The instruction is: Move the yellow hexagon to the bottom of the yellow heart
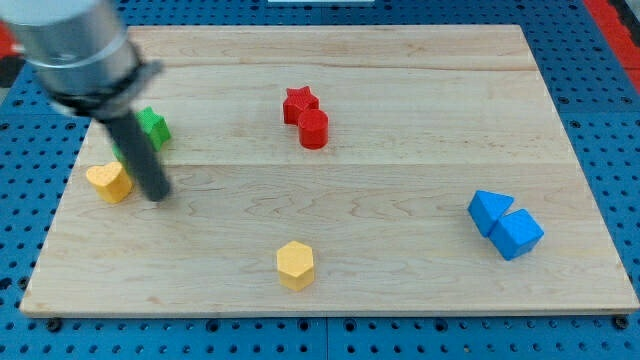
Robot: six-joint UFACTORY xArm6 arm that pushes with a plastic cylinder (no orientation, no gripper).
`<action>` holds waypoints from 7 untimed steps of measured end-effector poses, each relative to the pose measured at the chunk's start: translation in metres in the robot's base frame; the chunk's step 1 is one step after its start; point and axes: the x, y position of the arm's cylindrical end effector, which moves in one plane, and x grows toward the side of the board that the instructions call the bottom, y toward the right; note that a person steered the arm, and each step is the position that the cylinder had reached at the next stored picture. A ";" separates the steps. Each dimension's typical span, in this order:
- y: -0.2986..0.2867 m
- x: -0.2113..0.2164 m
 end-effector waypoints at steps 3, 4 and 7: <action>0.173 0.125; 0.110 0.098; 0.010 0.042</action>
